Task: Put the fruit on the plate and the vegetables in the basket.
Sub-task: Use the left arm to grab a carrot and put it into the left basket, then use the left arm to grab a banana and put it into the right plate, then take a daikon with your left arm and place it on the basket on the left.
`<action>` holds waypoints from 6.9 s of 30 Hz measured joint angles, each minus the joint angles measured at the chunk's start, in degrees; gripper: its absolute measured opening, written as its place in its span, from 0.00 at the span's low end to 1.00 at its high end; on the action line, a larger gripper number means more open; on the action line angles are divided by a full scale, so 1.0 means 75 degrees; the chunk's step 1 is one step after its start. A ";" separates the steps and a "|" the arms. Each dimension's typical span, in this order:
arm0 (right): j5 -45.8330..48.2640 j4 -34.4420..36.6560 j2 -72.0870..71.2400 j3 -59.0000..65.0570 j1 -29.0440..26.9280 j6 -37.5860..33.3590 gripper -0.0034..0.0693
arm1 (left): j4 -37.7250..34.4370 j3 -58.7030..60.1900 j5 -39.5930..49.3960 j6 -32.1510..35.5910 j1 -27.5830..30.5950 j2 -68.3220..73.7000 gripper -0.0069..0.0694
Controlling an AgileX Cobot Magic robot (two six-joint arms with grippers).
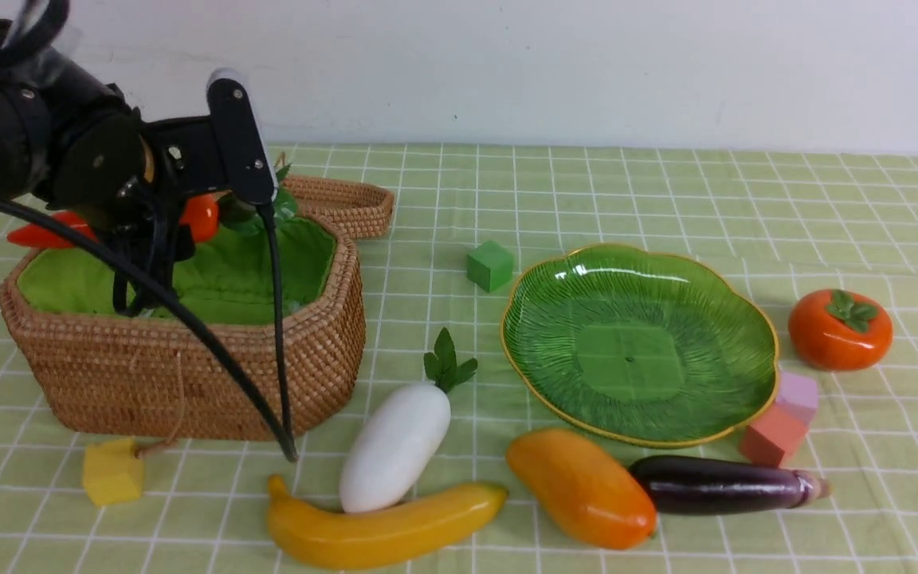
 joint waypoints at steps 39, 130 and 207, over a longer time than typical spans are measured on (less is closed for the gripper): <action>0.1883 0.0735 0.0000 0.0000 0.0000 -0.0418 0.09 | -0.4268 0.2040 0.2828 -0.0954 -0.3424 -0.1217 0.21; 0.0065 -0.3304 0.0000 -0.0012 0.0000 0.3424 0.12 | -0.5495 -0.7265 0.1605 -0.0806 -0.3365 0.5853 0.80; 0.0691 -0.0784 0.0000 -0.0012 0.0000 0.1486 0.17 | -0.1658 -0.0638 0.2554 -0.6670 -0.4118 0.0303 0.77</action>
